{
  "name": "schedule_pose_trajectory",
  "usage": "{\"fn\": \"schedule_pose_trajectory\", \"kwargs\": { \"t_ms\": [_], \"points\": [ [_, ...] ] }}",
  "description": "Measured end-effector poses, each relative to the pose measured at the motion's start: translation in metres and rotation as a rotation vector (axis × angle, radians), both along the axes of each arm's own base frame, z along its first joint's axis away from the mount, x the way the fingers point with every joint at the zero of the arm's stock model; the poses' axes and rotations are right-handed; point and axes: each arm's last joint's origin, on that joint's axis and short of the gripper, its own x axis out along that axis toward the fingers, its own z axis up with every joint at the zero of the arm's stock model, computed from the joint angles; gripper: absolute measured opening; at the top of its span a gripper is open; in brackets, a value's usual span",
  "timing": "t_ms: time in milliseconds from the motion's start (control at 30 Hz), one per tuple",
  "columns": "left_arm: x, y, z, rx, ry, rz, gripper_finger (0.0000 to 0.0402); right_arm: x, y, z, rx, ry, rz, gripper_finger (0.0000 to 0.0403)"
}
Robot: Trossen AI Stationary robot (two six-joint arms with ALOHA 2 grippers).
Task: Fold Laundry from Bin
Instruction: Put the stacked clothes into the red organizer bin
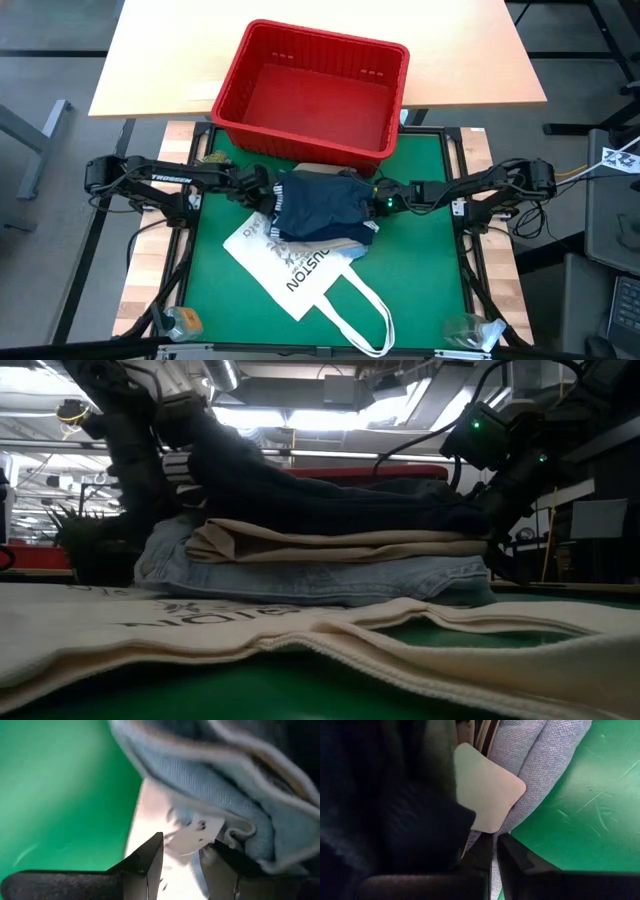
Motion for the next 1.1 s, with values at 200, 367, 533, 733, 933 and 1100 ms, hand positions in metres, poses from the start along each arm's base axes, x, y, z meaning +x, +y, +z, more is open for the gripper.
{"fn": "schedule_pose_trajectory", "kwargs": {
  "t_ms": [200,367,533,733,933,1100],
  "points": [
    [0.009,0.003,0.004,0.06,-0.093,0.018,0.0119,0.0,0.0,0.0,0.0,0.004,0.0,0.0017],
    [0.01,0.001,0.004,0.052,-0.099,0.037,0.0119,0.0,0.0,0.0,0.001,0.005,0.0,0.0017],
    [0.012,-0.007,0.004,0.046,-0.101,0.022,0.0119,0.0,0.0,0.0,0.0,0.005,-0.001,0.0017],
    [0.014,-0.015,0.004,0.057,-0.098,0.011,0.0119,0.0,0.0,0.0,-0.003,0.005,-0.003,0.0017],
    [0.014,-0.02,0.003,0.055,-0.099,0.026,0.0119,0.0,0.0,0.0,-0.003,0.005,-0.003,0.0017],
    [0.007,-0.023,-0.009,0.025,-0.087,0.096,0.0119,0.0,0.0,0.0,-0.003,0.004,-0.003,0.0017]
  ]
}}
